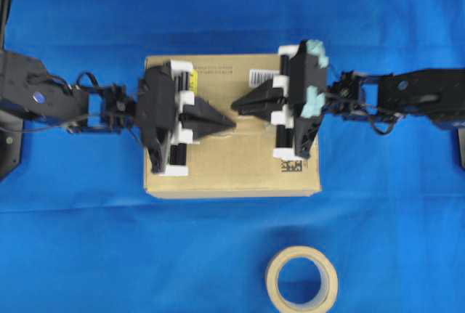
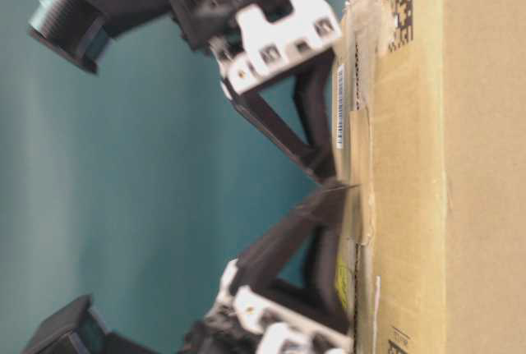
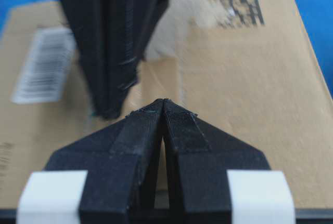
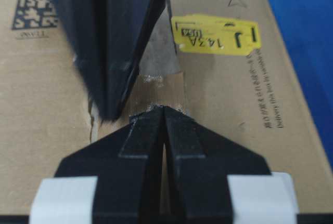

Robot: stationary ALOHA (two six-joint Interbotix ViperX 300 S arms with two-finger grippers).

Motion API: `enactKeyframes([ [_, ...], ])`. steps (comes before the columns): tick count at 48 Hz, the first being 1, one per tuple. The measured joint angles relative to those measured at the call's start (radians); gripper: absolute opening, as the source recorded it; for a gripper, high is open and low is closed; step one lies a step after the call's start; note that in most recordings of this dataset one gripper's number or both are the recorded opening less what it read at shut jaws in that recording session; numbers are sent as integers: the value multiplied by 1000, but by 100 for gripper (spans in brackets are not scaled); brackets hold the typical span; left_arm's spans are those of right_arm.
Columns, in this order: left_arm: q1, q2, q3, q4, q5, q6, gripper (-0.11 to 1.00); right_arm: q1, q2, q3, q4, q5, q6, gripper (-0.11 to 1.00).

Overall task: Apply tape along the seams of the closed cardboard box to seal it securely.
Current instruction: 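Press the tape flat along the seam with both grippers moving toward each other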

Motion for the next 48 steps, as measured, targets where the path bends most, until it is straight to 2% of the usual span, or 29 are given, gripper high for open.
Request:
enactKeyframes([
  [10, -8, 31, 12, 2, -3, -21, 0, 17, 34, -5, 15, -2, 9, 0],
  [25, -8, 18, 69, 0, -14, -34, 0, 48, 38, 35, 100, -15, 8, 0],
  [48, -6, -38, 150, -3, -15, -91, 0, 107, -21, 127, 173, -18, 9, 0],
])
